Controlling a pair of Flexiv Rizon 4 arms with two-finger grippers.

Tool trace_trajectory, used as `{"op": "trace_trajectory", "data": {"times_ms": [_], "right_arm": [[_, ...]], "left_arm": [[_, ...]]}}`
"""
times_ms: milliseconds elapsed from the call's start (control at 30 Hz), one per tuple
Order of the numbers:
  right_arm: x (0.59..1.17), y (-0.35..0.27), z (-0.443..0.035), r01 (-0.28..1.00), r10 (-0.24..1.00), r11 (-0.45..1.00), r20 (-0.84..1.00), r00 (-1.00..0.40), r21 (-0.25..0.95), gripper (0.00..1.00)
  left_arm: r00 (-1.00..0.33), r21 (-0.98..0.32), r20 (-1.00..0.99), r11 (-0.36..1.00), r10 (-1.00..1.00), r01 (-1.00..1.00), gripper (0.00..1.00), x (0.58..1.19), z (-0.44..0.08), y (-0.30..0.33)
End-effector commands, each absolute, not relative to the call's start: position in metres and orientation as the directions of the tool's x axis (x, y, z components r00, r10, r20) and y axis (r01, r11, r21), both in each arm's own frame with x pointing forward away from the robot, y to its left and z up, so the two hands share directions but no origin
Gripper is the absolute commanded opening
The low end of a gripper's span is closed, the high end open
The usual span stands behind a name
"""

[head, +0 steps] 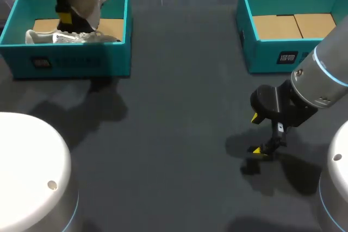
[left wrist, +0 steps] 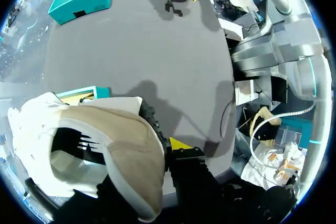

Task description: Take the shoe out of the shoebox, open the shoe tongue, remove and reinsert the insole, then place the shoe into the shoebox

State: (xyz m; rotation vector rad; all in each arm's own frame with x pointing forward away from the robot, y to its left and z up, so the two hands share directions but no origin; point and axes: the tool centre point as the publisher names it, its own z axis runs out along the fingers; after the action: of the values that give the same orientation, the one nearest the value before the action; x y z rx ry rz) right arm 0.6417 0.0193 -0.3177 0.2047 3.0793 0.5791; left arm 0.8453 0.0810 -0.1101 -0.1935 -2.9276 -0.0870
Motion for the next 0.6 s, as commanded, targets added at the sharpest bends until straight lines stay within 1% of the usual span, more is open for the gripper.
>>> {"op": "trace_trajectory", "data": {"times_ms": [33, 600], "right_arm": [[0.6397, 0.0191, -0.3179, 0.128, 0.13, 0.924, 0.019, -0.991, 0.361, 1.0], [0.6397, 0.0191, -0.3179, 0.128, 0.13, 0.924, 0.019, -0.991, 0.361, 1.0]], "left_arm": [[-0.964, 0.063, 0.237, 0.988, 0.12, 0.139, 0.0, 0.8707, -0.1047, 0.1213], [-0.964, 0.063, 0.237, 0.988, 0.12, 0.139, 0.0, 0.8707, -0.1047, 0.1213]]}}
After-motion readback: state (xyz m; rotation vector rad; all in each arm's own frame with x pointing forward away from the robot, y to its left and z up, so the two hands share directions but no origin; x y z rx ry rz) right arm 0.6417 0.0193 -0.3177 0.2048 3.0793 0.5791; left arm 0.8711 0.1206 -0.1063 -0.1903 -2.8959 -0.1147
